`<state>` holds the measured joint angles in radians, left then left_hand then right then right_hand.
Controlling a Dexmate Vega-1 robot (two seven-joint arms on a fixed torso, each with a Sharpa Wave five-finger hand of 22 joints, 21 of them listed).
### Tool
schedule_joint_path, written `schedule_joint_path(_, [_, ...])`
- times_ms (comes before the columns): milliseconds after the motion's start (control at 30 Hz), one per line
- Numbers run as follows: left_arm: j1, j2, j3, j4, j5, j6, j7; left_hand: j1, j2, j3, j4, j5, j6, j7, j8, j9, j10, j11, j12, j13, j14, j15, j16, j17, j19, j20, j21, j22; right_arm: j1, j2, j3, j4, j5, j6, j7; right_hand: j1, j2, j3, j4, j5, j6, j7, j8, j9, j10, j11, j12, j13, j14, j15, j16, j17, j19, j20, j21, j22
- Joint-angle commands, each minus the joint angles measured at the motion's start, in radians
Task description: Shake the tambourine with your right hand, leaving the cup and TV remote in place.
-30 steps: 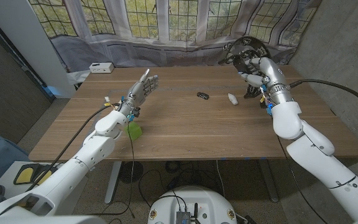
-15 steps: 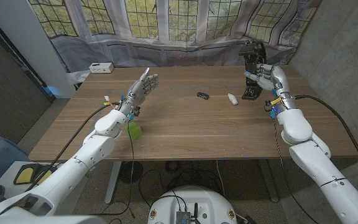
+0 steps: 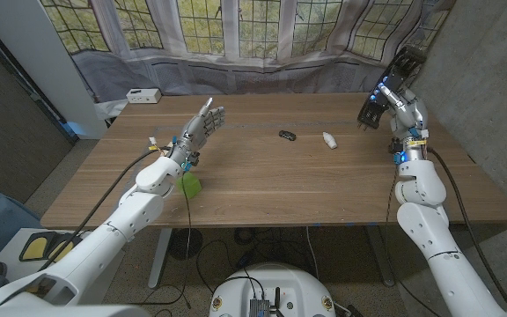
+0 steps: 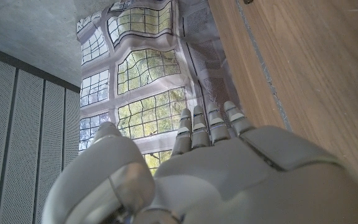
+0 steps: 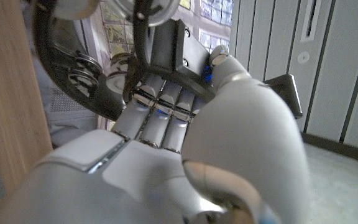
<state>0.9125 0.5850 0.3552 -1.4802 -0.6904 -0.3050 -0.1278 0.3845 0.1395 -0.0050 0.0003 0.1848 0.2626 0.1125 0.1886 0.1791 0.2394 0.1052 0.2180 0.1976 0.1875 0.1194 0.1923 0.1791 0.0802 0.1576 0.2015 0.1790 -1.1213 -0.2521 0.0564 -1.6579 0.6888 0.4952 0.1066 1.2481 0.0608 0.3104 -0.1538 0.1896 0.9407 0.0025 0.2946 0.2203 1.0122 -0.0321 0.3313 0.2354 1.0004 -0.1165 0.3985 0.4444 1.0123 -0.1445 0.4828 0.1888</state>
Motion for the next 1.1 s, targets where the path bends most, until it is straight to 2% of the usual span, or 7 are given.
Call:
schedule_joint_path(33, [-0.005, -0.010, 0.007, 0.014, 0.000, -0.006, -0.007, -0.004, -0.007, 0.009, 0.000, 0.000, 0.004, -0.004, 0.001, 0.001, 0.001, -0.002, -0.001, 0.003, 0.005, 0.005, -0.001, 0.004, -0.003, 0.012, -0.003, 0.004, -0.011, 0.091, 0.046, 0.007, 0.753, -0.039, -0.027, 0.083, 0.091, 0.002, 0.004, 0.005, 0.062, -0.072, 0.002, 0.006, -0.005, -0.002, -0.004, 0.003, 0.037, -0.106, -0.003, -0.001, -0.001, -0.004, 0.006, 0.005])
schedule_joint_path(267, [-0.002, -0.014, 0.009, 0.020, -0.007, -0.004, -0.009, -0.005, -0.007, 0.010, 0.000, 0.000, 0.005, -0.005, 0.001, 0.001, 0.002, -0.003, -0.001, 0.003, 0.005, 0.006, -0.001, 0.004, -0.003, 0.012, -0.003, 0.004, 0.024, 0.080, 0.071, 0.105, 0.826, -0.135, 0.203, 0.082, 0.097, 0.004, 0.007, 0.006, 0.056, -0.073, -0.001, 0.007, -0.008, -0.010, -0.004, 0.007, 0.045, -0.108, -0.006, -0.002, 0.006, -0.009, 0.014, 0.005])
schedule_joint_path(400, [0.005, -0.011, 0.005, 0.015, -0.009, -0.003, -0.005, -0.005, -0.007, 0.010, 0.000, 0.000, 0.005, -0.004, 0.001, 0.001, 0.003, -0.001, 0.000, 0.003, 0.005, 0.006, -0.001, 0.004, -0.003, 0.012, -0.003, 0.004, 0.030, 0.025, 0.060, 0.133, 0.783, -0.180, 0.309, 0.081, 0.095, 0.003, 0.007, 0.006, 0.057, -0.074, 0.000, 0.008, -0.007, -0.011, -0.003, 0.008, 0.047, -0.109, -0.007, -0.001, 0.006, -0.009, 0.017, 0.005])
schedule_joint_path(500, [0.012, -0.010, 0.003, 0.012, -0.010, -0.005, -0.003, -0.005, -0.007, 0.011, 0.000, 0.000, 0.006, -0.005, 0.002, 0.001, 0.002, -0.002, -0.001, 0.003, 0.006, 0.005, -0.001, 0.004, -0.003, 0.012, -0.003, 0.004, 0.033, -0.030, 0.035, 0.134, 0.701, -0.180, 0.361, 0.079, 0.096, 0.004, 0.008, 0.007, 0.058, -0.074, 0.000, 0.008, -0.003, -0.011, -0.002, 0.008, 0.048, -0.107, -0.009, -0.001, 0.006, -0.009, 0.018, 0.004])
schedule_joint_path(533, [0.012, -0.010, 0.003, 0.012, -0.010, -0.005, -0.003, -0.005, -0.007, 0.011, 0.000, 0.000, 0.006, -0.005, 0.001, 0.001, 0.002, -0.001, -0.001, 0.003, 0.006, 0.005, -0.001, 0.004, -0.003, 0.012, -0.002, 0.004, 0.033, -0.030, 0.035, 0.134, 0.699, -0.180, 0.361, 0.079, 0.095, 0.004, 0.008, 0.007, 0.057, -0.074, 0.000, 0.008, -0.002, -0.009, -0.002, 0.008, 0.048, -0.108, -0.010, -0.001, 0.005, -0.009, 0.019, 0.004])
schedule_joint_path(800, [0.022, -0.003, 0.001, 0.002, -0.014, 0.002, 0.000, -0.005, -0.007, 0.012, 0.000, 0.000, 0.007, -0.004, 0.002, 0.001, 0.003, -0.002, -0.001, 0.004, 0.005, 0.006, -0.001, 0.004, -0.003, 0.012, -0.002, 0.004, 0.012, -0.189, -0.039, 0.039, 0.451, -0.146, 0.332, 0.081, 0.091, 0.004, 0.005, 0.008, 0.063, -0.070, 0.002, 0.009, 0.003, 0.000, -0.002, 0.008, 0.052, -0.107, -0.013, 0.003, 0.003, -0.006, 0.024, 0.004])
schedule_joint_path(1100, [0.030, 0.000, -0.003, -0.008, -0.013, -0.007, 0.000, -0.006, -0.007, 0.013, 0.000, 0.000, 0.007, -0.006, 0.002, 0.001, 0.003, -0.004, -0.001, 0.004, 0.008, 0.006, 0.000, 0.004, -0.004, 0.014, -0.002, 0.004, 0.010, -0.436, -0.120, -0.167, 0.101, -0.183, 0.184, 0.078, 0.089, 0.004, 0.005, 0.009, 0.067, -0.064, 0.002, 0.009, 0.008, 0.009, -0.002, 0.006, 0.054, -0.102, -0.015, 0.007, 0.001, 0.003, 0.030, 0.004])
